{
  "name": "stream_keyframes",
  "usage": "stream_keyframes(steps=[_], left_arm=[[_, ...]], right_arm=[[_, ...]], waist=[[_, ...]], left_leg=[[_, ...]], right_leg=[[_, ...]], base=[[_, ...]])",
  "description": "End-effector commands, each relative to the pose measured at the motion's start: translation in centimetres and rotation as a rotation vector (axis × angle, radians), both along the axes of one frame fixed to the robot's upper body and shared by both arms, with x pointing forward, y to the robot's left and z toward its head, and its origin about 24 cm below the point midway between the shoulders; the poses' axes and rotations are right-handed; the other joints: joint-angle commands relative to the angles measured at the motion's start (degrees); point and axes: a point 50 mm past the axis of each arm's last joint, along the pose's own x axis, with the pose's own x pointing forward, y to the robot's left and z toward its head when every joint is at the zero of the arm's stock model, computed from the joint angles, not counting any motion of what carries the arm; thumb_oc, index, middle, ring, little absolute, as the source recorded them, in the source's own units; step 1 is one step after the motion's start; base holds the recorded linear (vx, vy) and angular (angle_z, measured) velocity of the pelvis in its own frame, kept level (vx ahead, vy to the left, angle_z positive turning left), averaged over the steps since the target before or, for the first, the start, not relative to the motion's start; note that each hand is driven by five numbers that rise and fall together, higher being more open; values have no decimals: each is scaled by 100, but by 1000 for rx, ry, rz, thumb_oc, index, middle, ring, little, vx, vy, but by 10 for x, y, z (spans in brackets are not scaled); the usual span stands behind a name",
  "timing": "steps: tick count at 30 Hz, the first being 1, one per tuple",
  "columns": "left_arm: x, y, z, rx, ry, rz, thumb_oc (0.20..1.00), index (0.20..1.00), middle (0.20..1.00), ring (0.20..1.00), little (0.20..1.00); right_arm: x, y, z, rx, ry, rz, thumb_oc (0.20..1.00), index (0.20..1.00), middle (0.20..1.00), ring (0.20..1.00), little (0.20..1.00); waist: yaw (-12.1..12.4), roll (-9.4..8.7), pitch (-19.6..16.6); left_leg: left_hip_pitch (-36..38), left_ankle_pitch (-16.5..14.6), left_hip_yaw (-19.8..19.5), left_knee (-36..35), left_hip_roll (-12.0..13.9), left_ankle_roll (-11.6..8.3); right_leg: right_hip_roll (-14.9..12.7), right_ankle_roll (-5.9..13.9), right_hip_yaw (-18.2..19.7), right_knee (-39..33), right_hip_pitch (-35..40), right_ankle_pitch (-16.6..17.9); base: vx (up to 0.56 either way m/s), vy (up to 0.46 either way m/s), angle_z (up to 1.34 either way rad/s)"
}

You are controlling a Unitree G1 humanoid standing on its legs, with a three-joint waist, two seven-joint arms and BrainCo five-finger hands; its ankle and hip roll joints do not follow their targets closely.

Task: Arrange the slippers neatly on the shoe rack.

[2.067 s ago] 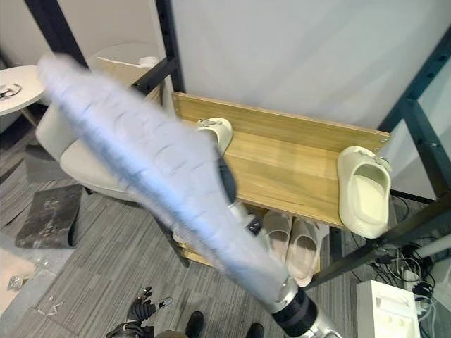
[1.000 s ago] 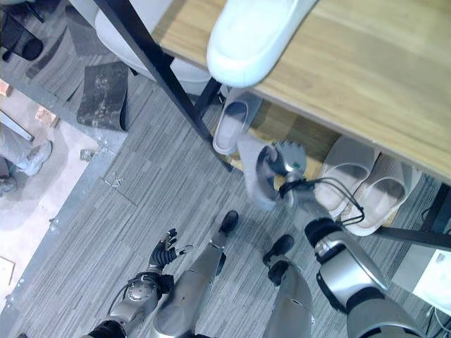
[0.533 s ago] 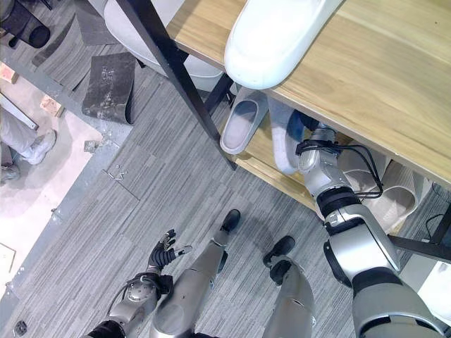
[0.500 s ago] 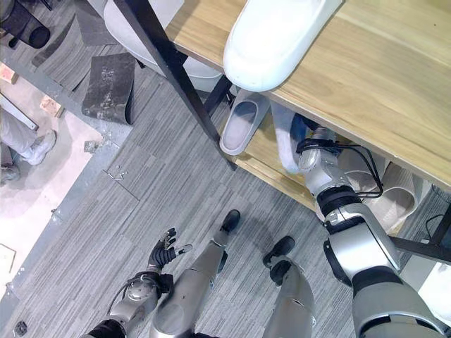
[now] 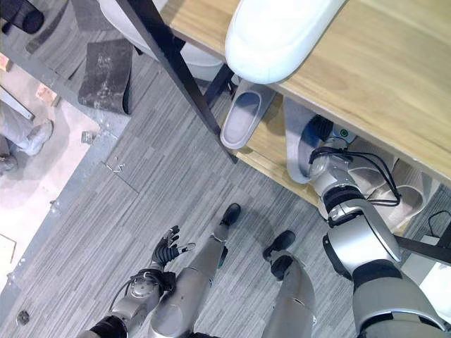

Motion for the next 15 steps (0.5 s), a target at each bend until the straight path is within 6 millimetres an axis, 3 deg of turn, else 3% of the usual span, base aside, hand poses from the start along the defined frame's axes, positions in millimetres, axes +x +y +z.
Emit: stream_keyframes(steps=[1, 8, 15], left_arm=[[5, 1, 7, 0, -50, 11, 1000, 1000, 1000, 1000, 1000], [5, -3, 8, 3, -55, 0, 1000, 1000, 1000, 1000, 1000], [8, -12, 9, -2, -54, -25, 1000, 1000, 1000, 1000, 1000]], right_arm=[[1, -4, 42, -41, -134, -11, 200, 200, 200, 200, 200], [2, -7, 44, -4, -141, -57, 200, 200, 200, 200, 200], [7, 8, 57, 299, -263, -9, 200, 200, 200, 200, 200]], waist=[[104, 4, 80], [124, 99, 83], [168, 236, 83]], left_leg=[[-53, -709, 383, 610, -100, 110], [-215, -695, 371, 624, -146, 125], [-257, -707, 389, 610, -213, 149]], right_leg=[[139, 474, 389, -288, 451, -259], [86, 493, 379, -257, 288, -257], [-8, 524, 399, -220, 224, -261]], base=[[0, 0, 0], [0, 0, 0], [5, 3, 1]])
